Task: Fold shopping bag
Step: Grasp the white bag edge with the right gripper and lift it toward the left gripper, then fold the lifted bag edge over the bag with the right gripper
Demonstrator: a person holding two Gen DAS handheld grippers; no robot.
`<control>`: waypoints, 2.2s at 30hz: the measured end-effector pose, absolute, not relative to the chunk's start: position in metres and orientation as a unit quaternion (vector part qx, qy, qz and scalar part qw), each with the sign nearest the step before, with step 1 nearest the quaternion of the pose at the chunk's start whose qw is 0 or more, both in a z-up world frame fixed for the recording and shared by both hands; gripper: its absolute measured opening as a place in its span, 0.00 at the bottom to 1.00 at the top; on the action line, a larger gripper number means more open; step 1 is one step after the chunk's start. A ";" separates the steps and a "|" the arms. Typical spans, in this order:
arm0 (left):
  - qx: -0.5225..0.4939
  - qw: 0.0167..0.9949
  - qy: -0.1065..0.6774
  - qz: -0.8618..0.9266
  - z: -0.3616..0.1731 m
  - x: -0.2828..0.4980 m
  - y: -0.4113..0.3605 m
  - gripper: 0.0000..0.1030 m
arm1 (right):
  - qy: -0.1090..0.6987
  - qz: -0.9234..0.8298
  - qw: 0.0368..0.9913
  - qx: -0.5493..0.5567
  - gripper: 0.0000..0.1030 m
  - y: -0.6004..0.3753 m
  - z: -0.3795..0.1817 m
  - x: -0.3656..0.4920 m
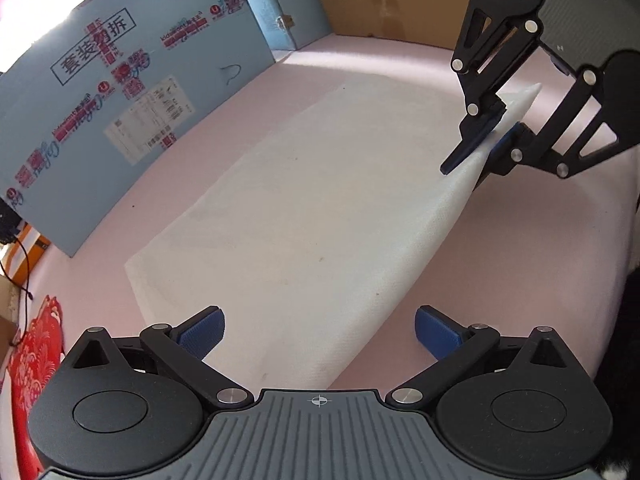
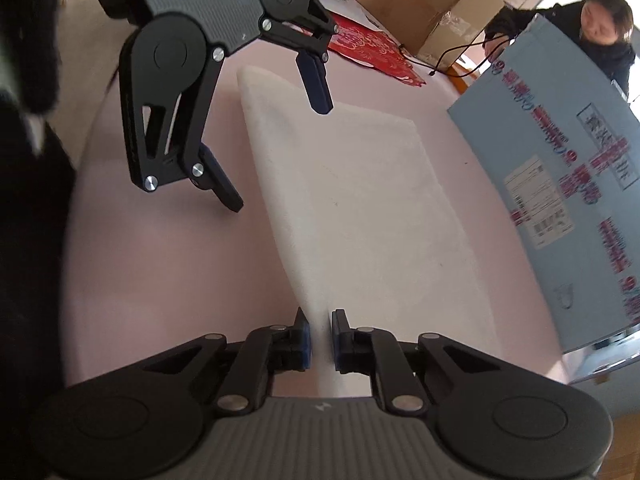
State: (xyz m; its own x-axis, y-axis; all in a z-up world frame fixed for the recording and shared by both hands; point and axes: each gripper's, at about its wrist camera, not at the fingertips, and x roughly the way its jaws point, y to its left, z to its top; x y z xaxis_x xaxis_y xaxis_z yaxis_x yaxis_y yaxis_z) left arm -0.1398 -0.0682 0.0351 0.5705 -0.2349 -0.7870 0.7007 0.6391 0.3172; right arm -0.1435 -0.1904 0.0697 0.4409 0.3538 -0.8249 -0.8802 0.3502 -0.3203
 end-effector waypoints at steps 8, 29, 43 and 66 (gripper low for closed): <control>0.262 0.830 0.390 -0.301 0.052 -0.106 -0.040 0.99 | 0.490 0.430 0.742 -0.156 0.11 -0.237 0.076 -0.061; 0.025 0.860 0.453 -0.234 0.042 -0.054 0.023 0.68 | 0.548 0.385 0.742 -0.028 0.43 -0.265 0.051 -0.005; 0.053 0.846 0.500 -0.176 0.021 -0.054 0.031 0.46 | 0.528 0.315 0.787 0.036 0.62 -0.312 0.058 -0.018; 0.223 0.853 0.362 -0.302 0.058 -0.051 -0.088 0.72 | 0.473 0.390 0.775 -0.152 0.31 -0.258 0.048 -0.027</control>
